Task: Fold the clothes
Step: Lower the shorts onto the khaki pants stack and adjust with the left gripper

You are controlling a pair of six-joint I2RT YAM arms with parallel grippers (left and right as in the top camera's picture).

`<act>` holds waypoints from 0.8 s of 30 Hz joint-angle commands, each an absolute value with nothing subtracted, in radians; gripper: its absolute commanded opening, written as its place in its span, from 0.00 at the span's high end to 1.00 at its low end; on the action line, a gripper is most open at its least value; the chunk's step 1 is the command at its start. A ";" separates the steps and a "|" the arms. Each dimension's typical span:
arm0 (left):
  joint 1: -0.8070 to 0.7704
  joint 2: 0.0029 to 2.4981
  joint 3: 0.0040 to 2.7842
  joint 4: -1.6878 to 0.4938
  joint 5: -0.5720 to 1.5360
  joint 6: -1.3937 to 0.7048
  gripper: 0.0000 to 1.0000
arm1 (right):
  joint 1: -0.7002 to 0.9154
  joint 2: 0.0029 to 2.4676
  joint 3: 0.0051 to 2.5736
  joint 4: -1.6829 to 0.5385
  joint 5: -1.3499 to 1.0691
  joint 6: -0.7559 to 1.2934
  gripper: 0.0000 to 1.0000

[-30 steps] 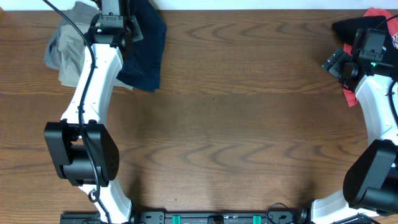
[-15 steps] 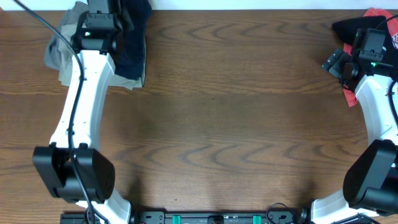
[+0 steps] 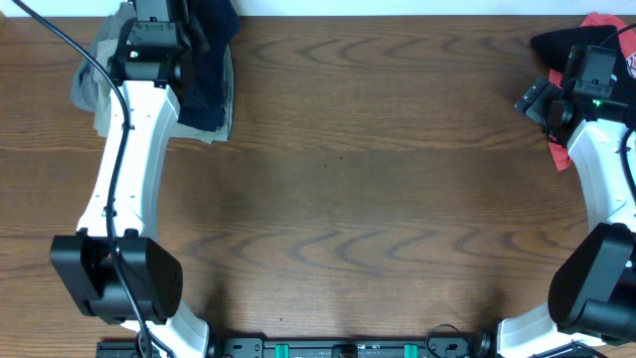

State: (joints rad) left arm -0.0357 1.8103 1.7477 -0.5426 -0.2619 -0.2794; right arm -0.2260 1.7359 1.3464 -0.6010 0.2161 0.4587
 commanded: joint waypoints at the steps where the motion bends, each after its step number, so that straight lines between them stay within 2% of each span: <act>1: -0.006 1.838 1.771 -0.537 -0.282 -0.266 0.94 | -0.226 1.726 1.357 -0.599 0.228 0.448 0.01; 14: 0.101 1.976 1.771 -0.490 -0.282 -0.266 0.93 | -0.226 1.726 1.357 -0.599 0.228 0.448 0.01; 16: 0.122 1.995 1.771 -0.470 -0.282 -0.266 0.83 | -0.226 1.726 1.357 -0.599 0.228 0.448 0.01; 20: 0.163 2.028 1.771 -0.455 -0.282 -0.266 0.47 | -0.226 1.726 1.357 -0.599 0.228 0.448 0.01; 21: 0.173 2.033 1.771 -0.455 -0.282 -0.266 0.42 | -0.226 1.726 1.357 -0.599 0.228 0.448 0.01; 24: 0.199 2.037 1.771 -0.464 -0.282 -0.265 0.36 | -0.226 1.726 1.357 -0.599 0.228 0.448 0.01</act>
